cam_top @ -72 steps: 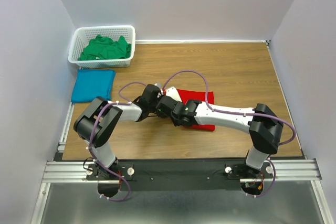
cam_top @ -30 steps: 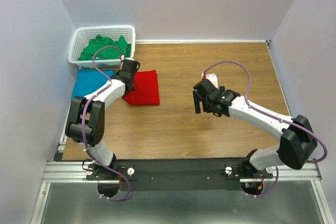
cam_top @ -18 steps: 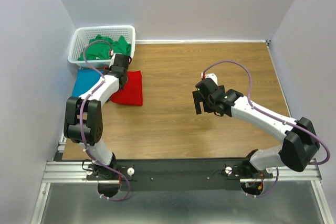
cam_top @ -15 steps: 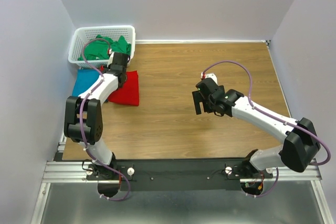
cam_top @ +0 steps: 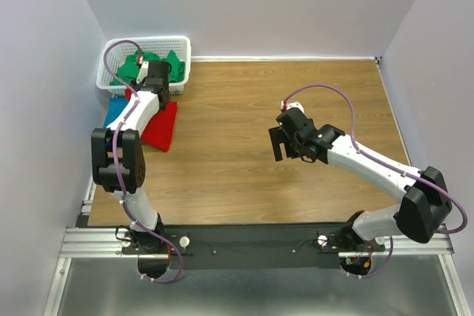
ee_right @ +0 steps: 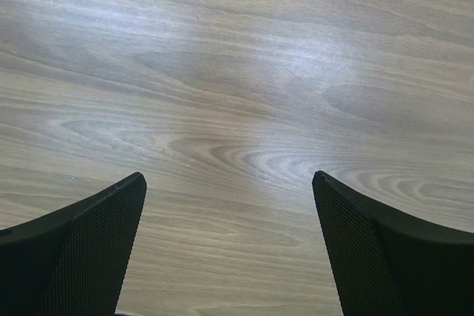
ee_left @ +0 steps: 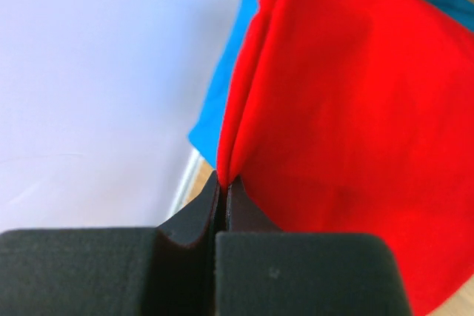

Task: Fold and stack the t-shirts
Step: Neatly place the folded tshirt to the corner

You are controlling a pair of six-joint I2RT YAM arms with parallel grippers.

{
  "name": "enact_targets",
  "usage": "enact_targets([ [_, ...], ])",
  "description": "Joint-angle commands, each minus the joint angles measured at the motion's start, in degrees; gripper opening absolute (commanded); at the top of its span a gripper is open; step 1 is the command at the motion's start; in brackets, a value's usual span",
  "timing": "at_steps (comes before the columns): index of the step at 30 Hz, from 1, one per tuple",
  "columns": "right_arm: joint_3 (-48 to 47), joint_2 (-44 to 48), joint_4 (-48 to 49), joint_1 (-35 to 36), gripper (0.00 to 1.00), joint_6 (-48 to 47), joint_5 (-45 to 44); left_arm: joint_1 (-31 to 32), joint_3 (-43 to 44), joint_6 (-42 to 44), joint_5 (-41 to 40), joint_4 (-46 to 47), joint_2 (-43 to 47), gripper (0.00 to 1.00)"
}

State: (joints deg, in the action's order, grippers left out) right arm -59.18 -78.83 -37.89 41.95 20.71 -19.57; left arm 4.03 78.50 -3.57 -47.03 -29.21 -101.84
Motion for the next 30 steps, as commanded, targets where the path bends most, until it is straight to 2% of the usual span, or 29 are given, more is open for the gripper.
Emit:
enact_targets([
  [1, -2.9, 0.3, -1.9, -0.3, 0.99, -1.3, 0.8, -2.0, 3.7, 0.2, -6.1, -1.8, -0.8, 0.00],
  [7, -4.3, -0.8, -2.3, -0.3, 0.98, -1.5, 1.0, -3.5, 5.8, -0.1, -6.8, -1.1, -1.7, 0.00],
  [9, -4.9, -1.4, -2.5, -0.3, 0.98, -1.7, 1.0, -6.0, 6.1, -1.3, -6.7, -0.6, -2.3, 0.00],
  [19, -5.2, -2.3, -3.2, -0.3, 0.96, -0.8, 1.1, -12.1, 3.5, -5.7, -0.2, 6.3, -3.9, 0.00],
  [30, -7.1, -5.2, -4.2, -0.4, 0.95, 0.1, 1.4, -16.5, 3.1, -9.6, 3.0, 11.1, -7.0, 0.00],
])
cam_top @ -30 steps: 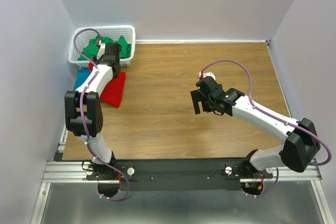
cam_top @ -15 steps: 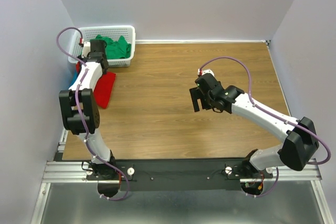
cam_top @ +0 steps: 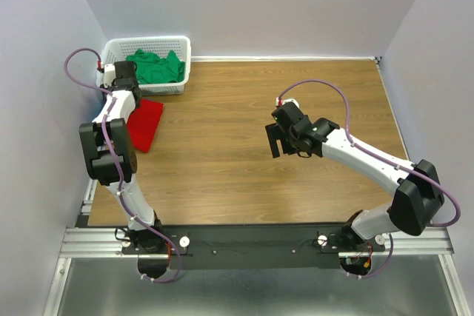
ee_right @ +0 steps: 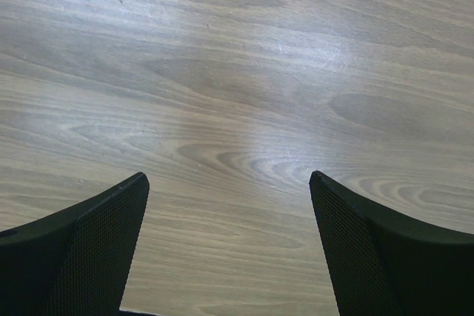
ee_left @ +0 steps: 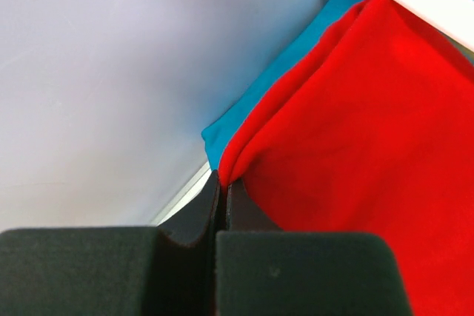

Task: Fold and stack the t-shirts
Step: Neatly place the folded tshirt to the corner

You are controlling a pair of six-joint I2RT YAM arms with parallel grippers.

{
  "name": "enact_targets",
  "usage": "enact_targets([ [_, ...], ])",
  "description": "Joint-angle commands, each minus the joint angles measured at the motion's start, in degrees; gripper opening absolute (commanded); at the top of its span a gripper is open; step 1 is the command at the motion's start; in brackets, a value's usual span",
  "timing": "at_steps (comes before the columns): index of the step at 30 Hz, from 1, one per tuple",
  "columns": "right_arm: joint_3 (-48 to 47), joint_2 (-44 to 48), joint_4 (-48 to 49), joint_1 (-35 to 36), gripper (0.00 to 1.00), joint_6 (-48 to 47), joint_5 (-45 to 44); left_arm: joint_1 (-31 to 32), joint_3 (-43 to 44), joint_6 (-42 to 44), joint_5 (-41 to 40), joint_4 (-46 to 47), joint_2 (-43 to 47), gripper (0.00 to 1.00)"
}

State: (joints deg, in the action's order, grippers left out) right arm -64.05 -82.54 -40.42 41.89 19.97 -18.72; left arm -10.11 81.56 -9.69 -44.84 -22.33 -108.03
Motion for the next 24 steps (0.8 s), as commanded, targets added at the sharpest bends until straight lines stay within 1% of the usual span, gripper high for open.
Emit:
enact_targets([
  [1, -2.6, -1.7, -1.8, -0.2, 0.95, 1.0, 0.4, -2.7, 0.1, -4.1, 0.9, 4.5, -1.0, 0.00],
  [10, -4.2, -3.9, -2.7, -0.2, 0.94, 0.8, -0.4, -4.2, 1.8, -4.8, 0.9, 6.7, -3.2, 0.00],
  [14, -4.7, -4.6, -2.8, -0.2, 0.94, 0.7, -1.1, -5.0, 3.2, -6.5, -0.5, 5.3, -4.8, 0.00],
  [17, -4.9, -4.8, -2.9, -0.2, 0.94, 0.6, -1.2, -5.2, 3.2, -7.0, -3.0, 5.2, -4.2, 0.00],
  [24, -5.3, -5.2, -3.1, -0.2, 0.94, 0.6, -1.1, -5.3, 4.3, -6.3, -4.8, 5.8, -3.2, 0.00],
])
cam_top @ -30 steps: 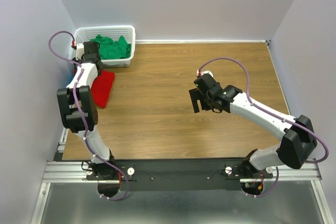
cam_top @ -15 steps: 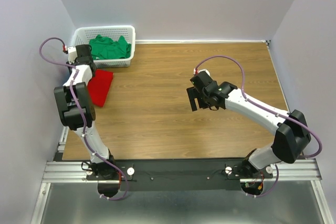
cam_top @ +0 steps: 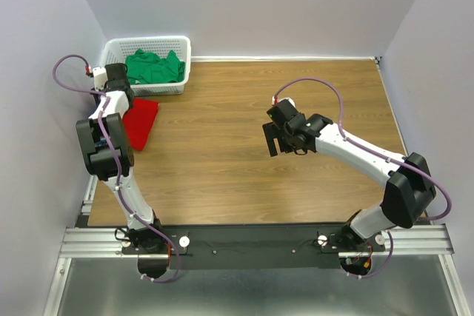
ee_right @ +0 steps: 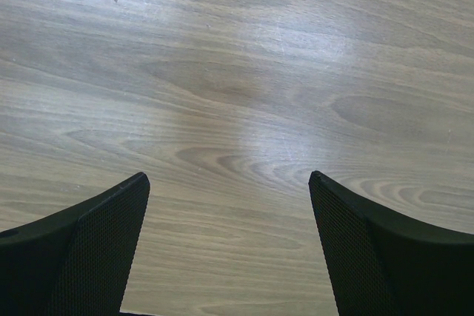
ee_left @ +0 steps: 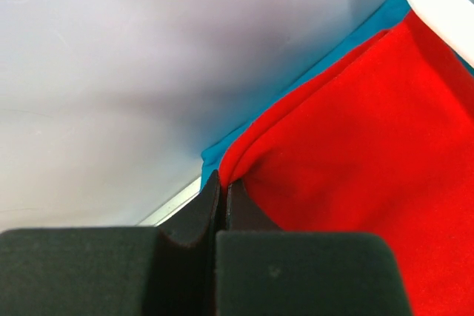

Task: Fold and stack the t-shirts
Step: Neatly place the folded tshirt to the corner

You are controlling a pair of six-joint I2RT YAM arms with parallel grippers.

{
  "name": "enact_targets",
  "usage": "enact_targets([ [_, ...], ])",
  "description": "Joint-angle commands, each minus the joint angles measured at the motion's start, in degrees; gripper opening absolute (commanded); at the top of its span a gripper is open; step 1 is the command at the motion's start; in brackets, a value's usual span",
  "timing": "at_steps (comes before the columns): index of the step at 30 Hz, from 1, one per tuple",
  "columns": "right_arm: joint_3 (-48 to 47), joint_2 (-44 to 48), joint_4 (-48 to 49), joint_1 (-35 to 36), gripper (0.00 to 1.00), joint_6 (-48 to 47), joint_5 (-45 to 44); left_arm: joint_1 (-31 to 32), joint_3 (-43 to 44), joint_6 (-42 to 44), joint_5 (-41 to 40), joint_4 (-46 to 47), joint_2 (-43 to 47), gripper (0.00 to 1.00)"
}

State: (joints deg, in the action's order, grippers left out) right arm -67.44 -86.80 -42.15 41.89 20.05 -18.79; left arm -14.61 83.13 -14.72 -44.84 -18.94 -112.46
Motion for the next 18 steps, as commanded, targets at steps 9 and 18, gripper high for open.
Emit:
enact_targets([
  [9, -1.5, -0.6, -1.4, -0.2, 0.94, 0.4, -1.0, -0.9, 3.6, -2.3, -5.9, 2.1, 0.3, 0.00],
  [18, -1.6, -0.8, -1.6, -0.2, 0.93, 0.6, -0.5, -0.9, 5.4, -4.1, -7.1, -0.2, -2.0, 0.27],
])
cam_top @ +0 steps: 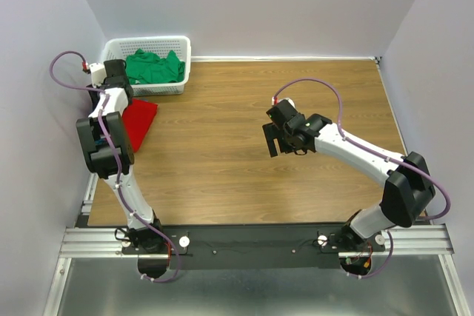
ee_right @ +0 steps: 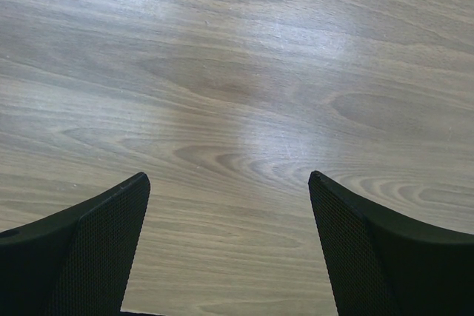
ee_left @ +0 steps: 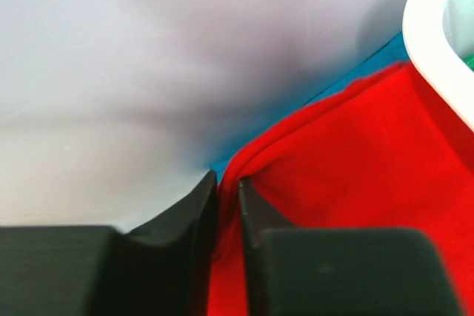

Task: Fold and stack the t-shirts
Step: Neatly place the folded tshirt to the corner, then reset both grippers

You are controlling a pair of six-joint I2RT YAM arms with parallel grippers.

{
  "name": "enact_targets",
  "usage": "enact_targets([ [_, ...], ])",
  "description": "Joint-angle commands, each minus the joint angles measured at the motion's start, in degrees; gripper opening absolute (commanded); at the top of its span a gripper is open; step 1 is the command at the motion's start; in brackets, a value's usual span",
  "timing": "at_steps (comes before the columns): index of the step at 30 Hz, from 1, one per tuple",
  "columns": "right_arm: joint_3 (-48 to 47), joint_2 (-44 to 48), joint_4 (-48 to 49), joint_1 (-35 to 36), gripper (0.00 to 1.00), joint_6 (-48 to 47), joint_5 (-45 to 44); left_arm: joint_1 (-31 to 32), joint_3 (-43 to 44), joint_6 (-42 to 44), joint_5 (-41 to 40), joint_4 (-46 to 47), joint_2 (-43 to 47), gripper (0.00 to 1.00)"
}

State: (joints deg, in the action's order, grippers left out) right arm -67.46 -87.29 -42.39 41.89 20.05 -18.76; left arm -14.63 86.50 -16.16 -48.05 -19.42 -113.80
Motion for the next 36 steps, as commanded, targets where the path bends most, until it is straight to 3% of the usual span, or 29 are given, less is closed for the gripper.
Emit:
enact_targets([
  [1, -1.6, -0.3, -1.4, -0.2, 0.93, 0.6, -0.5, -0.8, 1.9, -2.7, -3.5, 0.3, -0.3, 0.34],
  [2, -1.6, -0.2, -1.4, -0.2, 0.94, 0.7, -0.6, -0.9, 1.7, -3.0, -3.5, 0.3, 0.5, 0.42],
  [3, -1.7, 0.0, -1.4, -0.2, 0.93, 0.8, -0.7, -0.8, 1.4, -3.1, -3.2, 0.3, 0.9, 0.43],
  [4, -1.9, 0.2, -1.5, -0.2, 0.94, 0.8, -0.7, -0.8, 1.1, -3.3, -2.6, 0.5, 1.8, 0.53],
  [5, -1.9, 0.3, -1.5, -0.2, 0.94, 1.0, -0.7, -0.8, 0.9, -3.3, -2.3, 0.4, 2.3, 0.54],
  [6, -2.0, 0.4, -1.5, -0.2, 0.94, 1.0, -0.8, -0.8, 0.2, -3.4, -2.0, 0.5, 2.8, 0.66],
  [7, -2.0, 0.5, -1.5, -0.2, 0.94, 1.0, -0.9, -0.7, -0.2, -3.7, -1.3, 0.4, 3.3, 0.68],
  [13, -2.1, 2.0, -1.6, -0.2, 0.94, 1.2, -3.7, 2.2, -4.4, -5.5, 4.9, 0.2, 9.2, 0.68],
  [16, -2.7, 2.8, -1.4, -0.3, 0.96, 1.7, -6.3, 7.4, -7.3, -6.7, 11.5, 0.2, 13.5, 0.69],
  [22, -4.4, 2.7, -0.1, -3.0, 0.99, 3.9, -10.0, 25.3, -10.7, -9.4, 21.8, -0.4, 22.9, 0.69],
  [24, -5.0, 2.9, 0.4, -4.6, 0.99, 4.3, -9.9, 30.5, -10.7, -9.8, 24.4, -1.0, 26.5, 0.81],
  [27, -6.6, 4.8, 0.7, -9.6, 1.00, 5.1, -9.9, 40.8, -10.6, -11.5, 25.3, -3.4, 32.2, 0.81],
  [34, -6.3, 16.0, 0.6, -16.8, 1.00, 3.3, -14.5, 44.0, -16.3, -13.1, 23.3, -9.0, 54.8, 0.82],
  [35, -5.8, 18.1, 0.6, -17.0, 1.00, 3.3, -15.9, 44.0, -17.3, -11.9, 22.8, -9.1, 57.7, 0.98],
  [36, -5.2, 21.8, 0.6, -17.0, 1.00, 3.2, -17.3, 44.0, -18.4, -10.9, 22.8, -9.7, 63.6, 0.98],
])
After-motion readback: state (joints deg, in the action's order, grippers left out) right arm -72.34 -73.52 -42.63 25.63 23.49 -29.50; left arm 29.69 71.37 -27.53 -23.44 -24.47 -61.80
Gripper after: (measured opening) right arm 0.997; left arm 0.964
